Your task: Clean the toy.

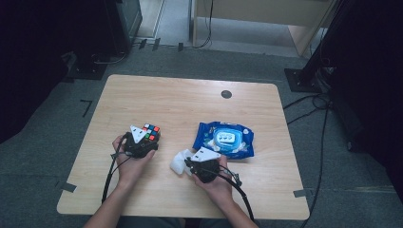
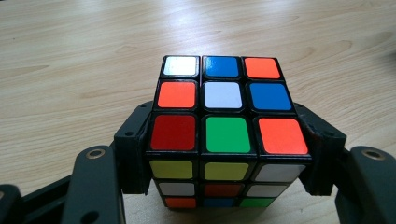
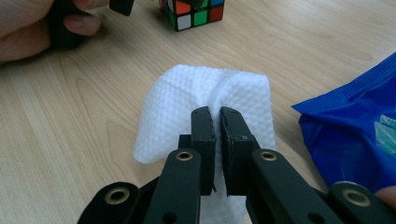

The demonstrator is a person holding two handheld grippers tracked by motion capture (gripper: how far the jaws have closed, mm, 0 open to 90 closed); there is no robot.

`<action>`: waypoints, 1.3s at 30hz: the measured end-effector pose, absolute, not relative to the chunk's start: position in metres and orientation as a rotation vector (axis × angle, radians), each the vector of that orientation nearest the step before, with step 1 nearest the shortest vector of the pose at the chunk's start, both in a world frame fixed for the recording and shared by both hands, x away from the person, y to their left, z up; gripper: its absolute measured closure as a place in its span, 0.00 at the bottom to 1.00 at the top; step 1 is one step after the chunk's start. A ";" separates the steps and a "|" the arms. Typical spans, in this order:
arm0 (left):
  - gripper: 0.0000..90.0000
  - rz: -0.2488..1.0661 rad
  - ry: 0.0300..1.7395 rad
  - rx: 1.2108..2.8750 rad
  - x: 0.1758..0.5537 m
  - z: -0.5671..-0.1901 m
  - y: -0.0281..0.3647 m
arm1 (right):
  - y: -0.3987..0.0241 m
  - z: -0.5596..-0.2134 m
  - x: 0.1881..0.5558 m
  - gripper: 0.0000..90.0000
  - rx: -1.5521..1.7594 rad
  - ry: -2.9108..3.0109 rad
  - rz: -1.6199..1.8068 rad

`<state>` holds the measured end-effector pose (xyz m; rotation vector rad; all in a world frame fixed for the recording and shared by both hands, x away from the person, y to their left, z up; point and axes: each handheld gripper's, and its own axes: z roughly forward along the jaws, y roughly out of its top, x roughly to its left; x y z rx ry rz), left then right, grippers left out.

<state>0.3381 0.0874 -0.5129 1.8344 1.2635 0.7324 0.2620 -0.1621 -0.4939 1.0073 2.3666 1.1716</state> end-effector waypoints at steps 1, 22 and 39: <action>0.38 0.725 1.263 1.832 0.338 -0.513 0.088 | -0.162 -0.495 0.262 0.96 1.008 2.373 1.166; 0.10 0.704 1.154 1.768 0.317 -0.470 0.100 | -0.183 -0.465 0.274 0.17 1.173 2.268 1.252; 0.04 0.675 1.189 1.711 0.276 -0.456 0.162 | -0.283 -0.447 0.259 0.17 1.370 2.066 1.205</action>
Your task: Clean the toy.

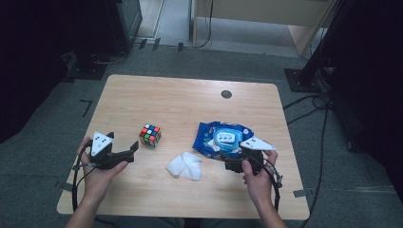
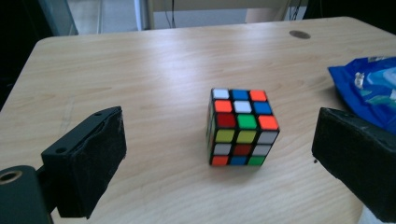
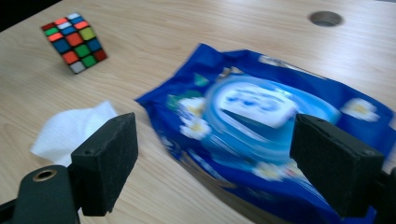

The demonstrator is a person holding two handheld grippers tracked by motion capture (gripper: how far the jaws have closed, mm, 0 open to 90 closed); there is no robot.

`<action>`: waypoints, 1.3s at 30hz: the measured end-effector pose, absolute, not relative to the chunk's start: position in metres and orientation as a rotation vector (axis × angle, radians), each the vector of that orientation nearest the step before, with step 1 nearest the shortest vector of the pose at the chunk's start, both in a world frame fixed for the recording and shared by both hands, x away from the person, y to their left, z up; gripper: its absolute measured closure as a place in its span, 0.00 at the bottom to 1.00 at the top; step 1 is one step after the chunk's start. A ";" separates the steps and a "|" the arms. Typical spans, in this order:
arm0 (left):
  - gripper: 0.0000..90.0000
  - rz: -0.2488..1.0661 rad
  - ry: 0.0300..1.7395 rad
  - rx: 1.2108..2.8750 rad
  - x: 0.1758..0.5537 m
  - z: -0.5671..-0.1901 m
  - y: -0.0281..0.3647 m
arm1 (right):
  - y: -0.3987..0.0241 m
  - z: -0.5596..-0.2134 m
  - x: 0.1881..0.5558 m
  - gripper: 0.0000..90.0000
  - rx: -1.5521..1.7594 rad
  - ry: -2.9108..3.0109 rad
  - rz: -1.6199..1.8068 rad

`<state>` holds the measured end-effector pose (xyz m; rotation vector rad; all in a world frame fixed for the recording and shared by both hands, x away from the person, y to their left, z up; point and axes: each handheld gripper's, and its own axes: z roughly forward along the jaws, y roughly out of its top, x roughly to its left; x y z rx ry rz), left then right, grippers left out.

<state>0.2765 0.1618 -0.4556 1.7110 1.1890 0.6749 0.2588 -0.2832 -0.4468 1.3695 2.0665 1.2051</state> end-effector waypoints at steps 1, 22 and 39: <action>0.04 0.672 1.195 1.714 0.275 -0.458 0.164 | -0.290 -0.447 0.257 0.17 1.378 2.054 1.199; 0.03 0.665 1.401 1.786 0.251 -0.508 0.222 | -0.400 -0.486 0.218 0.17 1.607 1.897 0.943; 0.03 0.664 1.443 2.002 0.258 -0.518 0.212 | -0.428 -0.522 0.211 0.17 1.711 1.848 0.848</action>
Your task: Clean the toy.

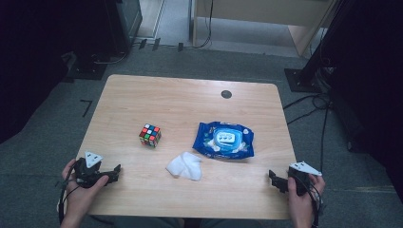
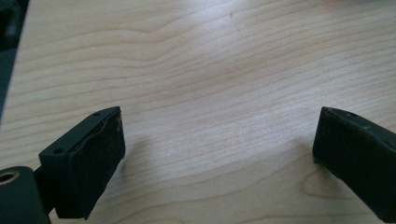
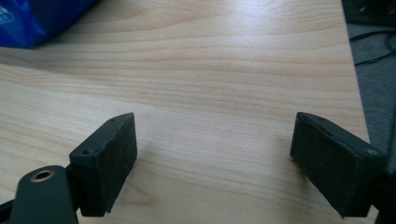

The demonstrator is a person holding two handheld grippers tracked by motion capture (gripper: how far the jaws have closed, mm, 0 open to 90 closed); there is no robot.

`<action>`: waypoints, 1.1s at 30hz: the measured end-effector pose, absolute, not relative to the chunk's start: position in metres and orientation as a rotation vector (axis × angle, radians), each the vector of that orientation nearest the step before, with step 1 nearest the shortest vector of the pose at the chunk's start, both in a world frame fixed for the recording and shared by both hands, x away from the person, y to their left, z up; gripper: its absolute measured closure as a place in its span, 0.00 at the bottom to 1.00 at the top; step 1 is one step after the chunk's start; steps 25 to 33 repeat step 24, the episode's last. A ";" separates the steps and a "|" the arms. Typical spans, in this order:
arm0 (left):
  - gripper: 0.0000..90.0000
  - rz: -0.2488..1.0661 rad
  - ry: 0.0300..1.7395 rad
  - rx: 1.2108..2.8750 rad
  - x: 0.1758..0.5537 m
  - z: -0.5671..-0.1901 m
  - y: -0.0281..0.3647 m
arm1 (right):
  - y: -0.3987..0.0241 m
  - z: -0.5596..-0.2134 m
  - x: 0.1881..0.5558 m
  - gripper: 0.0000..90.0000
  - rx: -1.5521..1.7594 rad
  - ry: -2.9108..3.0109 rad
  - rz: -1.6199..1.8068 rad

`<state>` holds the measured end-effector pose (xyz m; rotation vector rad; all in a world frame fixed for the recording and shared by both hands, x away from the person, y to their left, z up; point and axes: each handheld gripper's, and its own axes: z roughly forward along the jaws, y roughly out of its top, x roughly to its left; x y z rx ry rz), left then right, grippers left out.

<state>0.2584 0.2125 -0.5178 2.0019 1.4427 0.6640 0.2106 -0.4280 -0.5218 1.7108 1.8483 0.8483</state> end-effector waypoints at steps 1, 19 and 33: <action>0.03 0.621 1.460 1.992 0.260 -0.518 0.215 | -0.425 -0.523 0.210 0.16 1.697 1.837 0.826; 0.03 0.610 1.503 1.968 0.261 -0.518 0.213 | -0.424 -0.527 0.213 0.00 1.706 1.850 0.794; 0.03 0.610 1.503 1.968 0.261 -0.518 0.213 | -0.425 -0.527 0.210 0.00 1.704 1.854 0.796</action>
